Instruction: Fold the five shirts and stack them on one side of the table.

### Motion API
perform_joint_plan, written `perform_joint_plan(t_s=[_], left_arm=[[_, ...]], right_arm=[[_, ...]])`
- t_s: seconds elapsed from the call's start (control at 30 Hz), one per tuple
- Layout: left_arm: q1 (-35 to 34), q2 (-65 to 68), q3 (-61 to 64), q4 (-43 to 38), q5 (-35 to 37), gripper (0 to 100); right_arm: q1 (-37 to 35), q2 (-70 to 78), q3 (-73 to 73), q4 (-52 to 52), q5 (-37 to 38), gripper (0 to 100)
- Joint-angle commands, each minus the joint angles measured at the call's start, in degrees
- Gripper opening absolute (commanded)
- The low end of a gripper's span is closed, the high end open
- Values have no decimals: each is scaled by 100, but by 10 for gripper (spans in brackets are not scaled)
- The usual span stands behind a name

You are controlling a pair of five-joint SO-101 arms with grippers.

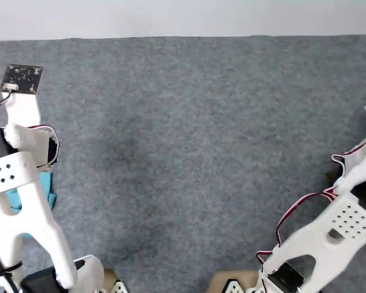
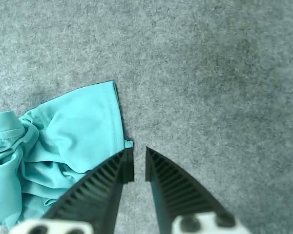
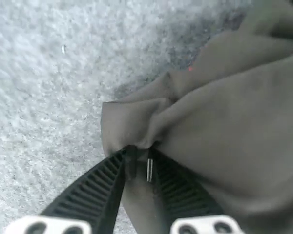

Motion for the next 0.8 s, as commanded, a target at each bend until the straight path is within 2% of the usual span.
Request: perform_joint_plan(t_s=[0.0,0.17,0.4,0.53,0.77], left_arm=[[18,-176,-31,62,-53,51],[18,-176,-31,62,-53,51],[18,-176,-31,62,-53,51],[35,-176,-31,44,-53,51],[44,-176,-31,26,-53,51]], right_arm=[[75,-629,-114,57,26,46],[391,-1508,-114,-22,44,46],[1314,-2176,-79,215,79,46],[1754,-1921,0,549,659,46],[2325,-673,176,426,1275,46]])
